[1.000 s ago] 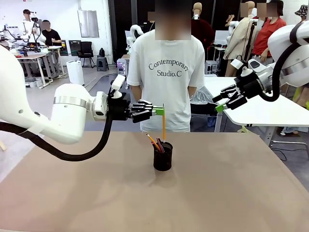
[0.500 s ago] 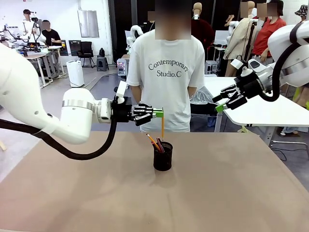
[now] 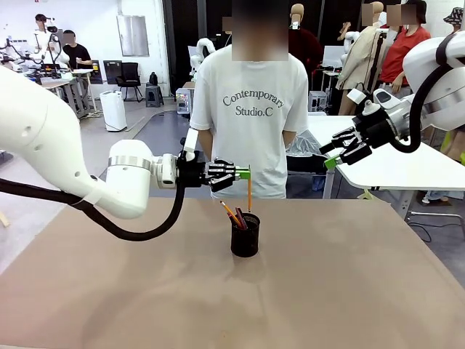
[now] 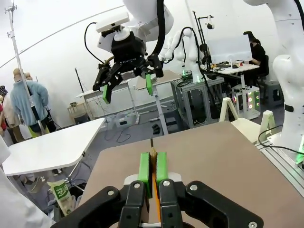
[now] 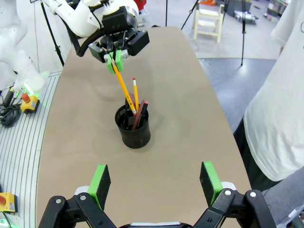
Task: Place the pens into the pen holder.
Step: Pick up a writing instrument from the table and place it into the Pen holder.
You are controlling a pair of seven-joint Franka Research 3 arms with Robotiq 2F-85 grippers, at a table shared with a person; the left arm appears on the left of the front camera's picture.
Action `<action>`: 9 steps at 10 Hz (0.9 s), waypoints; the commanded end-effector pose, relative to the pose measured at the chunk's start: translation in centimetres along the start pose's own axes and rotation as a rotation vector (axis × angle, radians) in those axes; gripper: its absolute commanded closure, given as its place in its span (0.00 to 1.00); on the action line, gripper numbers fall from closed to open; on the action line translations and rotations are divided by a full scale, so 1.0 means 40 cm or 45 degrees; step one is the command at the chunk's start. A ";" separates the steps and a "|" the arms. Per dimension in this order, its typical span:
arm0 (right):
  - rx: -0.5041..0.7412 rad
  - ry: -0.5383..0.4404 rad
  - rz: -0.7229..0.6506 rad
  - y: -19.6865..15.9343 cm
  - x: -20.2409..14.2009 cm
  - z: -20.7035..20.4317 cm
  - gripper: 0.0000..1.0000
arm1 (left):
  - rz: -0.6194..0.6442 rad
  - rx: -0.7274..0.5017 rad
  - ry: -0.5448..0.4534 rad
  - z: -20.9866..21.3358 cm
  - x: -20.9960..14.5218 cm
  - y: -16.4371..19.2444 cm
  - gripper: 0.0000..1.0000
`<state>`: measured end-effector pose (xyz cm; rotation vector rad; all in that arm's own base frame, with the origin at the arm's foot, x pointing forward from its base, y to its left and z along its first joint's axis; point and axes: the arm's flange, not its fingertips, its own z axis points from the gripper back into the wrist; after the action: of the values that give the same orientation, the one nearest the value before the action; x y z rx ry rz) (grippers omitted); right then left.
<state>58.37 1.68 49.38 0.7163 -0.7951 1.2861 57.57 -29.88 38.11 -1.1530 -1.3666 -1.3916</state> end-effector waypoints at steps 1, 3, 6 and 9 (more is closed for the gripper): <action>-0.003 0.000 0.006 -0.001 0.005 0.003 0.00 | -0.011 0.027 0.000 -0.009 -0.005 0.006 1.00; -0.003 0.000 0.006 -0.001 0.005 0.003 0.00 | -0.015 0.030 -0.007 -0.006 -0.013 0.005 0.61; -0.003 0.000 0.006 -0.001 0.005 0.003 0.00 | -0.014 0.025 -0.010 0.002 -0.008 0.004 0.02; -0.003 0.000 0.006 -0.001 0.005 0.003 0.00 | -0.012 0.002 -0.015 0.001 -0.004 0.001 0.00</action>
<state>58.37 1.68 49.38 0.7163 -0.7951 1.2861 57.67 -29.98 37.69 -1.1495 -1.3605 -1.3885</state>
